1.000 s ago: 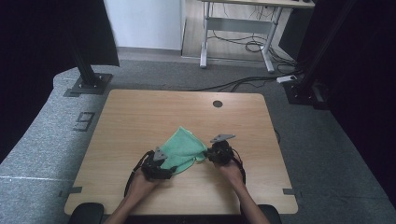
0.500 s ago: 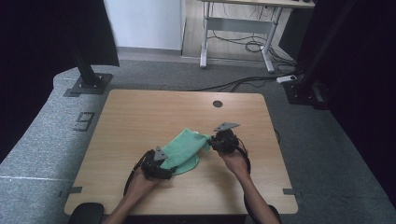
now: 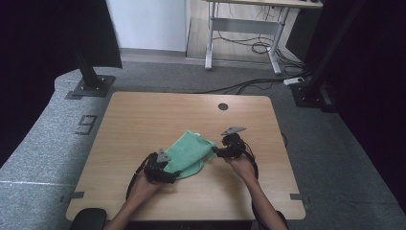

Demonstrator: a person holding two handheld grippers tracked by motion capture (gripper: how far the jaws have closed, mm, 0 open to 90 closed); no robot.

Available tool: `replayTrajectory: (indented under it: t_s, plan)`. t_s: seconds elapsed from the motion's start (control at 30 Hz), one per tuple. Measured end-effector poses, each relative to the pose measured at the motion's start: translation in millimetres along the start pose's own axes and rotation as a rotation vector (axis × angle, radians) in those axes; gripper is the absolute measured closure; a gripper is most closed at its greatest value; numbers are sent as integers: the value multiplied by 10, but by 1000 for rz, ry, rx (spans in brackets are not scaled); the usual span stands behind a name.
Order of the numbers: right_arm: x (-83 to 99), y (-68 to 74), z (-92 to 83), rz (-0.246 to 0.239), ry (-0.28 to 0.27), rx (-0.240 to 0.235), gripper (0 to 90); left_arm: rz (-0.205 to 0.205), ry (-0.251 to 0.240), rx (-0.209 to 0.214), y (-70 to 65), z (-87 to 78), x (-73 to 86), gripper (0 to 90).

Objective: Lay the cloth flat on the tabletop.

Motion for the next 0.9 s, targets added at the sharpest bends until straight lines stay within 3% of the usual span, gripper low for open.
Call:
replayTrajectory:
  t_s: [0.1,0.23,0.43,0.6,0.67,0.77,0.8,0.87,0.9]
  plan:
    - [130,34,-42,0,13,-12,412,-11,-51,40,-1,-101,-93,159]
    - [255,54,-60,12,29,-27,413,-14,-72,39,42,-149,-149,173]
    - [358,102,-128,16,30,-54,409,-13,-62,-27,189,-113,-230,187]
    - [394,125,-168,9,36,-76,405,-16,-51,-35,243,-43,-269,201]
    - [401,132,-206,17,30,-95,410,1,-26,-56,261,34,-307,203]
    - [404,141,-211,28,26,-115,458,6,-20,-66,260,70,-326,211]
    - [412,174,-198,31,35,-140,535,9,-19,-50,222,93,-335,218]
    - [420,197,-175,20,35,-140,657,23,-10,-47,180,113,-320,219]
    - [420,197,-175,20,35,-140,657,23,-10,-47,180,113,-320,219]
Point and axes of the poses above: each handheld gripper's, and its own axes: z roughly forward along the jaws, x roughly out of its underside, y roughly to its left, the point moved 2 cm from there along z, roughly forward along the jaws, and after that the axes turned 6 degrees about -z, right-handed, at the moved point
